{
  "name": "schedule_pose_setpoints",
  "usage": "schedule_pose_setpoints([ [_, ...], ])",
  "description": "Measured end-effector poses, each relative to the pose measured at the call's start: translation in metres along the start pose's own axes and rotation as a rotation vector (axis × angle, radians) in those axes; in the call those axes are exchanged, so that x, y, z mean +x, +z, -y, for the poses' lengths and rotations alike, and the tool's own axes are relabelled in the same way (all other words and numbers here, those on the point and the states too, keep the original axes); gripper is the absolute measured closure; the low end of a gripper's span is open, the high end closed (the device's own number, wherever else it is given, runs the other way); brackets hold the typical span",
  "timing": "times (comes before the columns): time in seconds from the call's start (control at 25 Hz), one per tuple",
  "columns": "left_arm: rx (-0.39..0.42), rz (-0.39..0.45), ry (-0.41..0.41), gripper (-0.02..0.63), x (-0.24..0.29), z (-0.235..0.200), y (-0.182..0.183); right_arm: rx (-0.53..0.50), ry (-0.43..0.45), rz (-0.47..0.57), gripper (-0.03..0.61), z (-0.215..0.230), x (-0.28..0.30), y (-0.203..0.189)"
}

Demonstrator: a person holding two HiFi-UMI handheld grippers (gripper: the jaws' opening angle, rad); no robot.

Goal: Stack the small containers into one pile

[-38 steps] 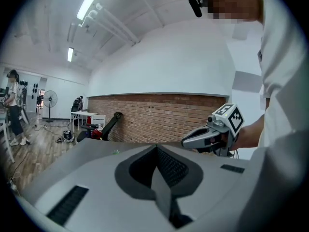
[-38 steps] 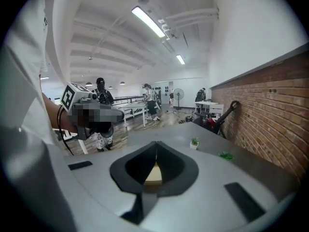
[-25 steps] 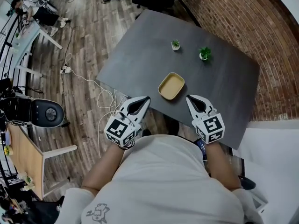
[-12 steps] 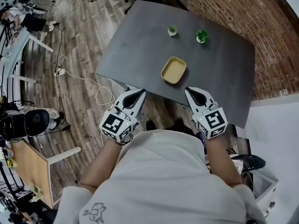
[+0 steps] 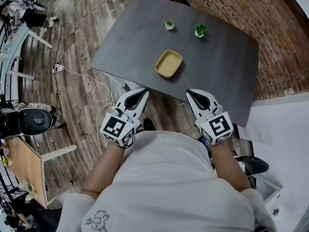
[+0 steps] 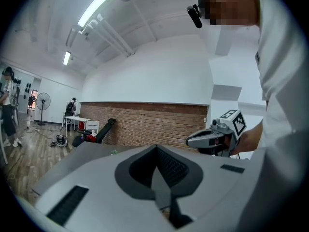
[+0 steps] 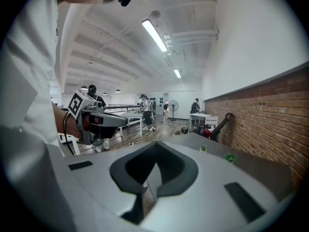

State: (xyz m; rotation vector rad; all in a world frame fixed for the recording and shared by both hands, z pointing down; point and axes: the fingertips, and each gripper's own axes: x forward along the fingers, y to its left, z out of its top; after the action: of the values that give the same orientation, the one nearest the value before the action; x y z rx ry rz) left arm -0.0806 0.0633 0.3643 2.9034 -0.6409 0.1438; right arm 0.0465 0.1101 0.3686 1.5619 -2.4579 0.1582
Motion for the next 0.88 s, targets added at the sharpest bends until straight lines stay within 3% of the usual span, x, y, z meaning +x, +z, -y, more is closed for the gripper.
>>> schedule_pose_setpoints([
  [0.56,0.002,0.019,0.044,0.603,-0.013,0.129,-0.009,-0.025,0.08,0.011,0.572,-0.021,-0.115,-0.034],
  [0.88,0.03,0.013,0.033,0.603,-0.027,0.174,-0.014,0.002,0.083,0.048,0.572,-0.037,-0.154,-0.04],
])
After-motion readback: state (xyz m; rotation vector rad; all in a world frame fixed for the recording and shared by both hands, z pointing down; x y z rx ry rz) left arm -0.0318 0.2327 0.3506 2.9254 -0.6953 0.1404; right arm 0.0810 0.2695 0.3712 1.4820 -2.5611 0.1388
